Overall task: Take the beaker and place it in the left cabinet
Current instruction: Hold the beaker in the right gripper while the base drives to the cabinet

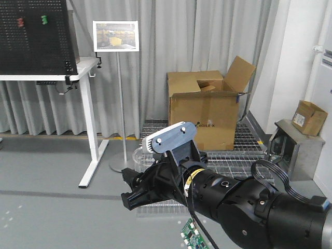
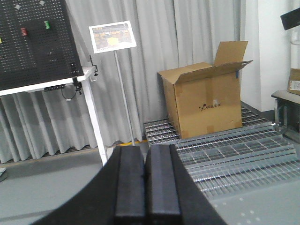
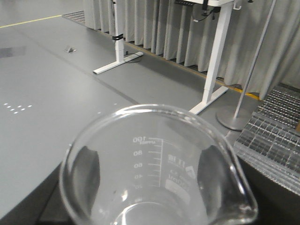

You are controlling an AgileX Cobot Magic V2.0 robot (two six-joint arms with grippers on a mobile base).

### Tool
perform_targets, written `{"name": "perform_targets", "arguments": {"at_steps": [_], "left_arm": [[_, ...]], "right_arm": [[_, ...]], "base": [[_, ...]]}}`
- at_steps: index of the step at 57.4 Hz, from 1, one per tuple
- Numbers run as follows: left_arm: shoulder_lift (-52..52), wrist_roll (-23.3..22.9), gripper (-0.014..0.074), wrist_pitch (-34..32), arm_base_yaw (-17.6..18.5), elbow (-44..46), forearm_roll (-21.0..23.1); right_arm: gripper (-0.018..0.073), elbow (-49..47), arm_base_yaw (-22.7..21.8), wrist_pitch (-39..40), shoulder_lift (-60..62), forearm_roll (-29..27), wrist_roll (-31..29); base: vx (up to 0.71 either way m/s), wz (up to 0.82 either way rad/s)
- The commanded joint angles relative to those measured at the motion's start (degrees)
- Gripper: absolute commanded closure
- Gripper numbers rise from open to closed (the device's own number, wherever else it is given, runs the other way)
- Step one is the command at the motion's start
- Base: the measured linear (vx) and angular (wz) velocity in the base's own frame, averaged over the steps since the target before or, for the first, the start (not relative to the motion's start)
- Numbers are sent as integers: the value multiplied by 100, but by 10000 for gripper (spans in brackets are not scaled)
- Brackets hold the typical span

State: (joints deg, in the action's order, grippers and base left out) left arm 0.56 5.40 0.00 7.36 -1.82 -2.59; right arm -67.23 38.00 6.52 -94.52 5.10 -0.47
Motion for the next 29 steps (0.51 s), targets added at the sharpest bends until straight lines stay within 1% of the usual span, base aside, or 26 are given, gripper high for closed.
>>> {"name": "perform_targets", "arguments": {"at_steps": [1,29], "left_arm": [[106,-15,595,-428,3,-90,18],[106,-15,595,-428,3,-90,18]], "right_arm": [[568,-195,-8,480,263,-9,-21],[568,-195,-8,480,263,-9,-21]], "base": [[67,-9],[61,-8]]}}
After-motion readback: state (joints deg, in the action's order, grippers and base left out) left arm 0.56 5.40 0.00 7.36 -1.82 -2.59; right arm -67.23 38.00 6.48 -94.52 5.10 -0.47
